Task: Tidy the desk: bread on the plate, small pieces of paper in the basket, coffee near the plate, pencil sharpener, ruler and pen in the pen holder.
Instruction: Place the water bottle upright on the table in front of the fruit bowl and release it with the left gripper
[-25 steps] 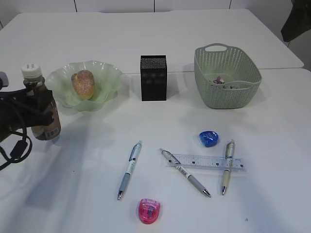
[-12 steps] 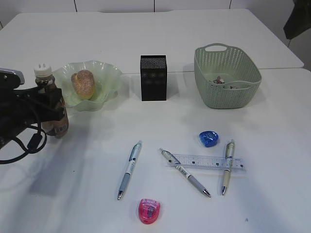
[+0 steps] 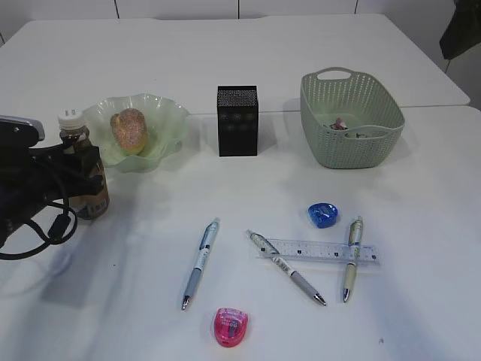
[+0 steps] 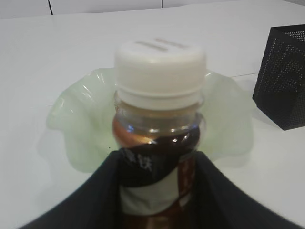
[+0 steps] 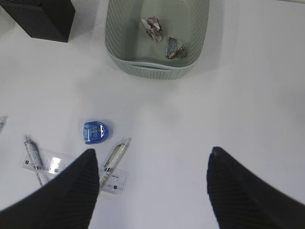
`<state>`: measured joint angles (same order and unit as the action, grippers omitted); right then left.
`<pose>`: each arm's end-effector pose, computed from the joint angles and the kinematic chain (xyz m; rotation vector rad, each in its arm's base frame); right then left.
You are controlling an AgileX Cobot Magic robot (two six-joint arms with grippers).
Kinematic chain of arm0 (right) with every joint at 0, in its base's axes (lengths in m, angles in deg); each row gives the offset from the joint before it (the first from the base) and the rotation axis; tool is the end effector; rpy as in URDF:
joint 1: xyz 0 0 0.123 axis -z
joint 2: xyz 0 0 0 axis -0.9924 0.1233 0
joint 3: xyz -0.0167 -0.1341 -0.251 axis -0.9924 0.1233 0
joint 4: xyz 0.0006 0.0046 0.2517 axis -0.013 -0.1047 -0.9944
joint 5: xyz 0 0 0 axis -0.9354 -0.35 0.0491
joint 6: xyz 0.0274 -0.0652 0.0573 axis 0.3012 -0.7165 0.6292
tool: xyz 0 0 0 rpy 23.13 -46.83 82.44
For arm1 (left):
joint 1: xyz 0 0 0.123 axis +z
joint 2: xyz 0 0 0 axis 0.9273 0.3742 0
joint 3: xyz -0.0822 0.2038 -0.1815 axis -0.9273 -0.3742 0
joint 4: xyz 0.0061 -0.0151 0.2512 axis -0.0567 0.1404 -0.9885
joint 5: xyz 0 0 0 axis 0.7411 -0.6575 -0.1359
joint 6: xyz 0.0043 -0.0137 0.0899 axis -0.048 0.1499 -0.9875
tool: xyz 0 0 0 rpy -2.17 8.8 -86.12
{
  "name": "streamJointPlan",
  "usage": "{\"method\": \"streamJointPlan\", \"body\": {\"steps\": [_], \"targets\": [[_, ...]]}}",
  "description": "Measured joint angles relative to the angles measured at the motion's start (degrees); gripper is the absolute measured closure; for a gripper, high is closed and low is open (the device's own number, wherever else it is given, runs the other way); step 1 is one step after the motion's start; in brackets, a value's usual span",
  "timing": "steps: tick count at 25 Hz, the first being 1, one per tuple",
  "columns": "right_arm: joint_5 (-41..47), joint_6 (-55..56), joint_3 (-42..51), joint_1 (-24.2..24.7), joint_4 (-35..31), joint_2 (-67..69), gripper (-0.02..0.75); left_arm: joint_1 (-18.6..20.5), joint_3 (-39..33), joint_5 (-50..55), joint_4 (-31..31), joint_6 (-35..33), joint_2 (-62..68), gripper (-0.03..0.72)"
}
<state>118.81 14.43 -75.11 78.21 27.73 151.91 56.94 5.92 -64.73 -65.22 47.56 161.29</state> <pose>0.2979 0.0245 0.3861 -0.1523 2.5323 0.0174 0.3229 -0.0653 0.1142 0.1698 1.7419 -0.1734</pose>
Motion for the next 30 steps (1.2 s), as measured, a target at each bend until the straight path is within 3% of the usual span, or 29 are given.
{"method": "streamJointPlan", "body": {"steps": [21,30], "targets": [[-0.4,0.0,0.0,0.0,0.0,0.0,0.186,0.0,0.3,-2.8,1.7,0.0,1.8,0.380],[-0.6,0.0,0.0,0.0,0.0,0.0,0.187,0.0,0.3,-2.8,2.0,0.0,1.9,0.241]]}}
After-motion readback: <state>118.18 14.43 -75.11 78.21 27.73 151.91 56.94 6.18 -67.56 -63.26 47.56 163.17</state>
